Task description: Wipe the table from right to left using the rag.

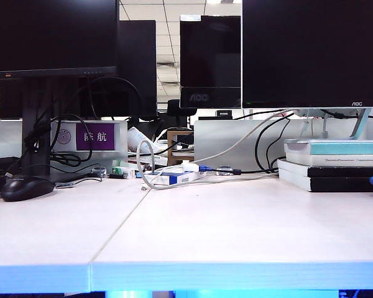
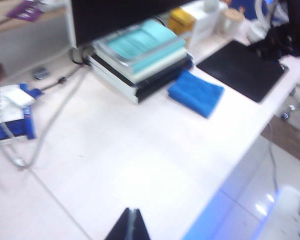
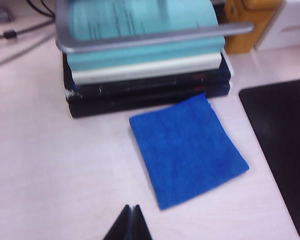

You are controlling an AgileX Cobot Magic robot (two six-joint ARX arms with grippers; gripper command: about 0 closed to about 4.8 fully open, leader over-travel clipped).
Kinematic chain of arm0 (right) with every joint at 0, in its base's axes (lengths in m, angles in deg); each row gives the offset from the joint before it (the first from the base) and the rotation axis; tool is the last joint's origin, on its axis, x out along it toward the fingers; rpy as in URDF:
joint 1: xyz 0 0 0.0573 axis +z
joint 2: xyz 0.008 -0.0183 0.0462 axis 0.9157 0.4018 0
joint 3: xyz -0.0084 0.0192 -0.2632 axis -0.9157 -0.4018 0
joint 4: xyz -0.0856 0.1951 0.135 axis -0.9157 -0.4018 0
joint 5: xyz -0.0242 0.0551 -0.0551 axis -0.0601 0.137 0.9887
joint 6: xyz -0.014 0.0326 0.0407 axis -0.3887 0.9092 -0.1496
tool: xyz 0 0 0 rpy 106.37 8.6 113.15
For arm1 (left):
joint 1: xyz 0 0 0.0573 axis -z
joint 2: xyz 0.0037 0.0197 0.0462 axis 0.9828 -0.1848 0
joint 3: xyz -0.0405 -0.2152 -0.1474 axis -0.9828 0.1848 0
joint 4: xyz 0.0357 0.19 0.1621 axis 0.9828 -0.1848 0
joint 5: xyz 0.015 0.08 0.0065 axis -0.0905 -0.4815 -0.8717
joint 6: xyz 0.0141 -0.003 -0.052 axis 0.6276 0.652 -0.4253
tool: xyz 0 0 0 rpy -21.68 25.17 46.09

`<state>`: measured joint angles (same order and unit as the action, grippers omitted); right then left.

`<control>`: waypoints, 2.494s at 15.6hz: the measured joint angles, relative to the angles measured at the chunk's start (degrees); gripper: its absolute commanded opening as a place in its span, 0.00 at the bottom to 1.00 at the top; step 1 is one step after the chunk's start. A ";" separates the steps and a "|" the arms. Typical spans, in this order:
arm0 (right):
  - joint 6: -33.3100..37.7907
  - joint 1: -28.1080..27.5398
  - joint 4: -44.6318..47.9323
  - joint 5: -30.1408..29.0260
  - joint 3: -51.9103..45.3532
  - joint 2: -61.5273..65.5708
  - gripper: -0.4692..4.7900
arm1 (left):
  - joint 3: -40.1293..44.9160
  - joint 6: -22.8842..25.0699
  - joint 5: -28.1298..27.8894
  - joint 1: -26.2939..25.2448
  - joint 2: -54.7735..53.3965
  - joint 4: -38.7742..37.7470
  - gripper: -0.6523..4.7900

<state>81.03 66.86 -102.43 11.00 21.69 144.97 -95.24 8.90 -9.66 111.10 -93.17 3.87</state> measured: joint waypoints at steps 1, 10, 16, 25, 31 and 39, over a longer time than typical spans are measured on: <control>-0.02 0.00 -0.37 -0.02 0.00 0.00 0.09 | -0.15 0.20 -0.20 1.64 -0.74 -0.22 0.11; -4.33 -0.02 -3.32 0.00 0.00 4.57 0.09 | -2.51 4.50 0.90 4.44 -1.27 0.70 0.11; -10.32 -7.67 -1.25 -0.24 0.13 13.27 0.09 | -3.06 4.50 0.90 4.42 -1.31 0.92 0.11; -16.06 -12.92 7.50 -5.11 0.13 33.24 0.51 | -3.10 5.14 0.90 4.39 -1.27 1.33 0.11; -19.06 -13.66 9.55 -4.46 8.55 45.48 0.48 | -3.10 5.14 0.90 4.42 -1.25 1.33 0.11; -19.85 -14.38 10.34 -4.04 9.57 52.13 0.46 | -3.10 4.07 0.92 4.42 -1.31 0.31 0.11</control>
<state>61.19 52.48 -92.09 6.96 31.27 197.10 -98.34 12.96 -8.74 115.51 -94.48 4.18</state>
